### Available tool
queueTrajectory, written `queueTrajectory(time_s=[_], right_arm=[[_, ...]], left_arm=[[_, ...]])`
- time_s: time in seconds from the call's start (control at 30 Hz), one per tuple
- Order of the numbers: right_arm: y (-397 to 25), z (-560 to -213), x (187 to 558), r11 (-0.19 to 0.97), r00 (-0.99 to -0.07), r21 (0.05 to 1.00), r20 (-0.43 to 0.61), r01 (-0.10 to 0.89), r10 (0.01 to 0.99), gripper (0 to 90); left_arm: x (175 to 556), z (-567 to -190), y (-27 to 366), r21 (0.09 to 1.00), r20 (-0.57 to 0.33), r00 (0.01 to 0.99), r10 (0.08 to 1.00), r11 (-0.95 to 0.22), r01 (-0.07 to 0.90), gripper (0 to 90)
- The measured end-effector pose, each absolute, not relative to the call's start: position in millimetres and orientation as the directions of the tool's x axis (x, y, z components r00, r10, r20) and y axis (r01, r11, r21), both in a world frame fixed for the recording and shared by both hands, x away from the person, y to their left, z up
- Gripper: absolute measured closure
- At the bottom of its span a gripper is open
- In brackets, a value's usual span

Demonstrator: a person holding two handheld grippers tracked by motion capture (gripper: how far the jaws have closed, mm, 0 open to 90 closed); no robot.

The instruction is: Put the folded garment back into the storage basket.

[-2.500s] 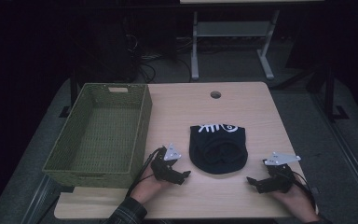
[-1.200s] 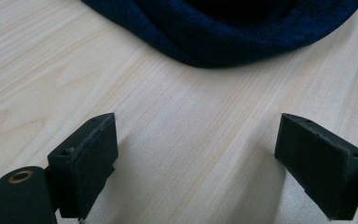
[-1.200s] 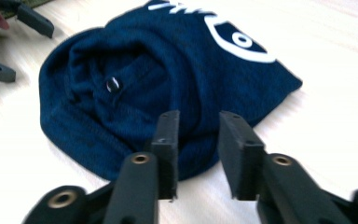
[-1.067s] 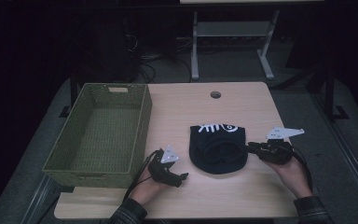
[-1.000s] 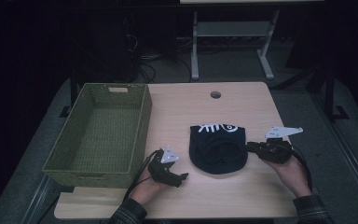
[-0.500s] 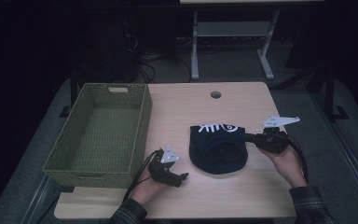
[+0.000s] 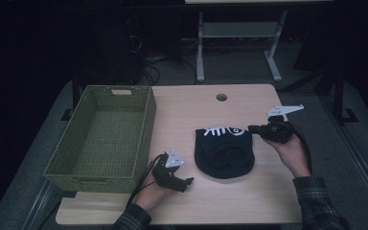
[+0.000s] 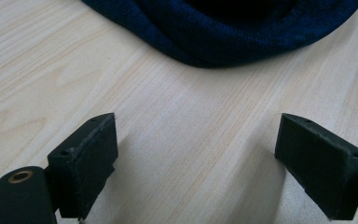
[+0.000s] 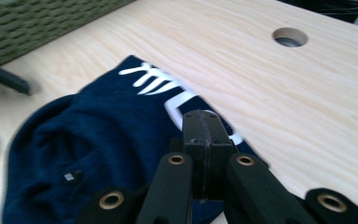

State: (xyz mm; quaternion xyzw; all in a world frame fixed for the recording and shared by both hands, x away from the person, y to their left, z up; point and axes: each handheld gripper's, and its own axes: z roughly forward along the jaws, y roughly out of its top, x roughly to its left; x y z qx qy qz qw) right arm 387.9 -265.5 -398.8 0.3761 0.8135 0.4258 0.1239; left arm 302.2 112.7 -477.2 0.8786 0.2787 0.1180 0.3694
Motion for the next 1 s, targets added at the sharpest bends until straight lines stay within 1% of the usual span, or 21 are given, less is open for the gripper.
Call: queueTrajectory(time_s=[0.1, 0.23, 0.3, 0.37, 0.83, 1.0], right_arm=[[-266.8, -399.7, 397.4, 0.346, -0.679, 0.792, 0.114, 0.503, 0.725, 90.0], [-266.6, -405.4, 411.1, 0.337, -0.666, 0.782, 0.13, 0.524, 0.734, 90.0], [-264.8, -408.0, 419.0, 0.341, -0.664, 0.783, 0.119, 0.519, 0.738, 90.0], [-264.3, -409.3, 421.1, 0.33, -0.662, 0.786, 0.13, 0.523, 0.738, 90.0], [-272.0, -456.8, 450.4, 0.332, -0.606, 0.729, 0.142, 0.599, 0.782, 90.0], [-271.5, -464.2, 453.5, 0.34, -0.604, 0.714, 0.143, 0.612, 0.784, 90.0]], left_arm=[[302.2, -477.2, 112.7, 0.715, 0.001, 0.817, 0.577, -0.572, 0.403, 12.1], [302.2, -477.2, 112.8, 0.715, 0.001, 0.817, 0.577, -0.572, 0.403, 12.1], [302.2, -477.0, 112.7, 0.714, 0.001, 0.817, 0.577, -0.572, 0.403, 12.1], [302.2, -477.0, 112.7, 0.714, 0.001, 0.817, 0.577, -0.572, 0.403, 12.2], [302.2, -477.1, 112.7, 0.715, 0.001, 0.817, 0.577, -0.571, 0.403, 12.1], [302.3, -477.1, 112.7, 0.715, 0.001, 0.817, 0.576, -0.572, 0.402, 12.1]])
